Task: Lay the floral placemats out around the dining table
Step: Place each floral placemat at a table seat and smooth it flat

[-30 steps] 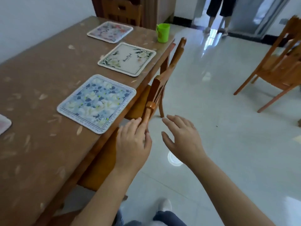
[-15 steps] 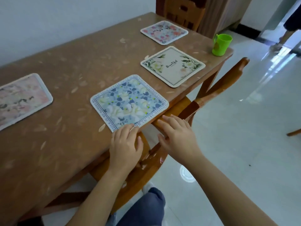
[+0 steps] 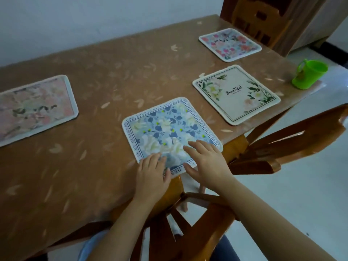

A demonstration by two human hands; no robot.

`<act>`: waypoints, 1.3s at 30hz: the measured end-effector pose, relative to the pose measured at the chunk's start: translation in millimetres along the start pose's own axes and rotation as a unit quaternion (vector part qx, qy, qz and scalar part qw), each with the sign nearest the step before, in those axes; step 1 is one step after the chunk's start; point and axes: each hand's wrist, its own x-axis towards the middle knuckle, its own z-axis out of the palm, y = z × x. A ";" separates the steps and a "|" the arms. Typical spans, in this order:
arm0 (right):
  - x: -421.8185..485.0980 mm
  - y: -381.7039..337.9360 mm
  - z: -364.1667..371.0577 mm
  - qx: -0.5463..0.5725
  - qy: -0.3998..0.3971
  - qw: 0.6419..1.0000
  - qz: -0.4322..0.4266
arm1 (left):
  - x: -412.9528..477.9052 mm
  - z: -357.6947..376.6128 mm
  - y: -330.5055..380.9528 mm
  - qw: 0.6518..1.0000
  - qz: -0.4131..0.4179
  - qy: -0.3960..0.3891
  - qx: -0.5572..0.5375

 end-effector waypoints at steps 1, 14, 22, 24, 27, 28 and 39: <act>5.7 0.7 7.0 0.000 -0.029 1.000 -0.007 | -0.5 5.5 -2.6 1.000 -0.005 -0.009 -0.001; 43.8 22.3 75.7 -0.024 -0.173 0.981 -0.087 | -15.8 51.4 -23.3 0.999 -0.038 -0.030 -0.009; 40.4 37.2 88.2 -0.010 -0.197 0.975 -0.105 | -19.8 55.4 -28.4 0.997 -0.037 -0.044 -0.051; 38.7 36.9 89.1 0.004 -0.189 0.977 -0.103 | -18.3 54.6 -30.6 0.996 -0.032 -0.020 -0.075; 37.3 37.5 88.5 0.025 -0.177 0.979 -0.097 | -19.1 54.4 -31.7 0.992 -0.045 0.013 -0.120; 36.6 37.9 88.1 0.035 -0.177 0.979 -0.092 | -20.2 54.6 -31.0 0.990 -0.051 0.020 -0.134; 34.6 38.1 77.1 0.098 -0.195 0.975 -0.040 | -21.8 48.9 -24.2 0.977 -0.027 0.043 -0.206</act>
